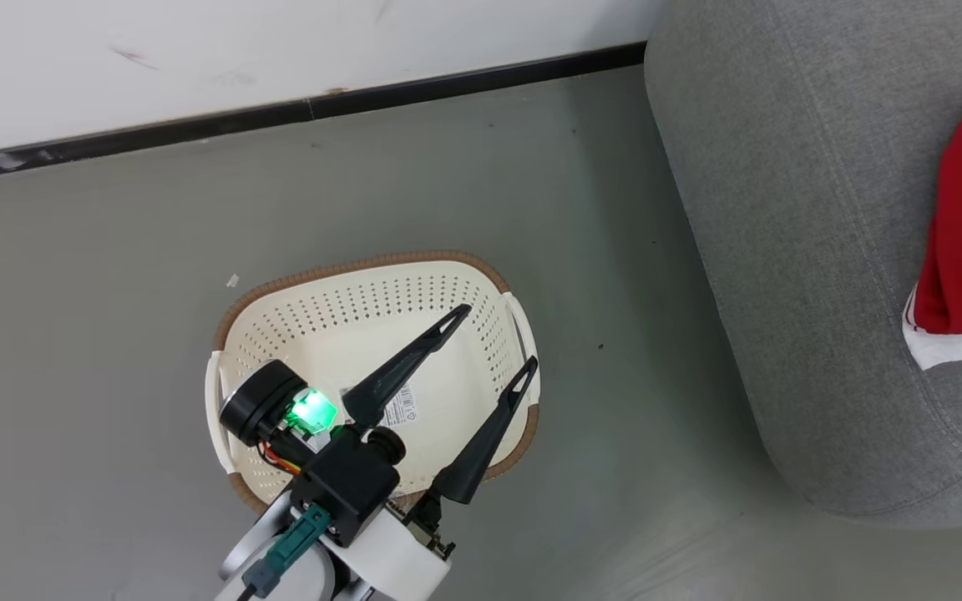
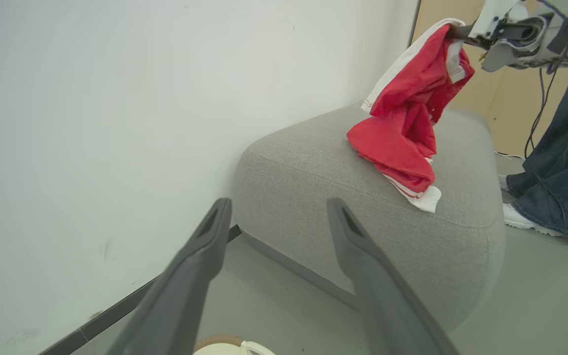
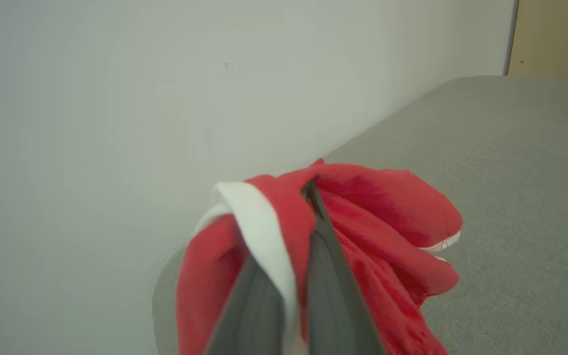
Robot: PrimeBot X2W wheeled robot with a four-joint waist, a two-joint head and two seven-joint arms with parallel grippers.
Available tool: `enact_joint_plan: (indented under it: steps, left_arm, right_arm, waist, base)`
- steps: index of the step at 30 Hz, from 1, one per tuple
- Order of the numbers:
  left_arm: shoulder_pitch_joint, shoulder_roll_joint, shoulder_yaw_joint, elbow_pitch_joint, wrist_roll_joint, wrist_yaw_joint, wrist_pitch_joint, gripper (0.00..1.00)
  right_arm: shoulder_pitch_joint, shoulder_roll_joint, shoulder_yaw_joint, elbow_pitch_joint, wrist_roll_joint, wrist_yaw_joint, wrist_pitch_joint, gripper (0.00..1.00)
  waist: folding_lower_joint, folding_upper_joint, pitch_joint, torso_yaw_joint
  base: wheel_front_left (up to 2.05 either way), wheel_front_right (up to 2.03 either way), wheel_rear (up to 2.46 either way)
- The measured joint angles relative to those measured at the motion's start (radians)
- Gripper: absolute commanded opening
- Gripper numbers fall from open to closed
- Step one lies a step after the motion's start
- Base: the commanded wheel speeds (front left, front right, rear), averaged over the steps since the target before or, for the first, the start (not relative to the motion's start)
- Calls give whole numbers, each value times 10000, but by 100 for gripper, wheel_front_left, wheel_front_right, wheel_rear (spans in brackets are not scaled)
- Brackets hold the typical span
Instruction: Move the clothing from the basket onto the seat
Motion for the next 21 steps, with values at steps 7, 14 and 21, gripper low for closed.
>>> enact_joint_plan:
  steps: [7,14,21]
  left_arm:
    - [-244,134,-128,-213,144,-121,215,100]
    - [-561,142,-155,-337,155,-157,282,100]
    - [-866,138,-113,-449,155,-242,276,100]
  right_arm:
    - [161,756,105,798,-376,2,-180,0]
    - [329,1156,441,1218,-508,2,-180,0]
    - [273,1135,370,1014,-391,2,-362,49]
  waist:
    - [0,0,515,201]
    - [0,0,935,324]
    - [0,0,1283,325]
  base:
    - [0,0,0]
    - [0,0,0]
    - [0,0,0]
